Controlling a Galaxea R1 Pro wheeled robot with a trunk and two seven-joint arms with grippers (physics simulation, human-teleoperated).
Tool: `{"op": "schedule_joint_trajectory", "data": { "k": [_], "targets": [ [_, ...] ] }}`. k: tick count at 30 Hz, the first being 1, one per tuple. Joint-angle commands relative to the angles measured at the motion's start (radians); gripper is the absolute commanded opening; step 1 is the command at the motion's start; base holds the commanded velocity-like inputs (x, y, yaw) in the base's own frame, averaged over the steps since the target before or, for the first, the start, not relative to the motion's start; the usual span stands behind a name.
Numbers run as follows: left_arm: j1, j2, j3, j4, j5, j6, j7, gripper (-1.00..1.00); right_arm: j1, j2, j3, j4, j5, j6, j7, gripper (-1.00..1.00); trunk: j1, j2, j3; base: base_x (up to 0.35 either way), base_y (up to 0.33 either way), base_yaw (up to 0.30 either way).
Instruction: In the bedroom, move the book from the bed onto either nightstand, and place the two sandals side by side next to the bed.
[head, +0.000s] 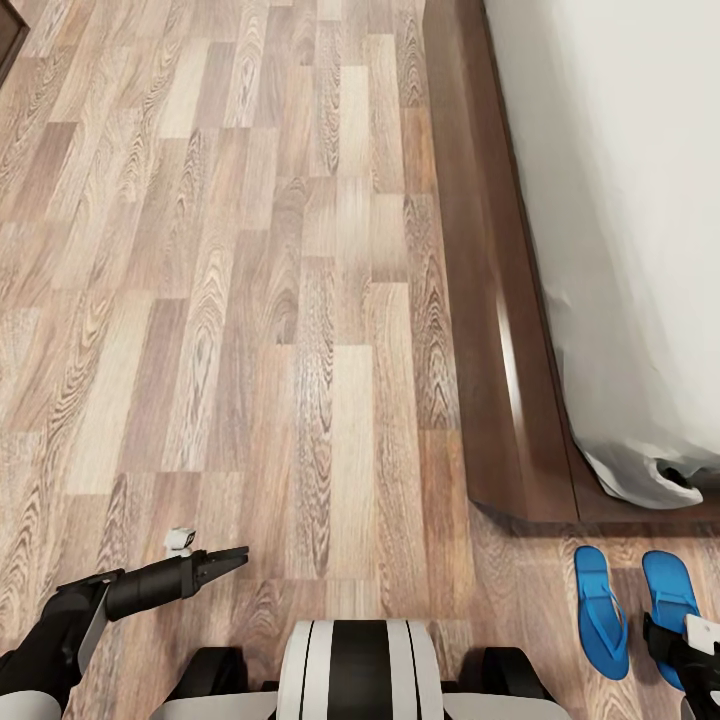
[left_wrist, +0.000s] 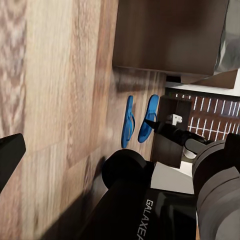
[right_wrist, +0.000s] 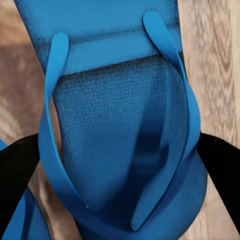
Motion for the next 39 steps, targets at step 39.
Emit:
{"op": "schedule_joint_trajectory", "data": {
  "k": [39],
  "targets": [
    [0.0, 0.0, 0.001, 0.0, 0.0, 0.011, -0.004, 1.0, 0.0, 0.0, 0.0, 0.0, 0.003, -0.177, 0.001, -1.0, 0.003, -0.002, -0.024, 0.0, 0.0, 0.0]
  ]
}}
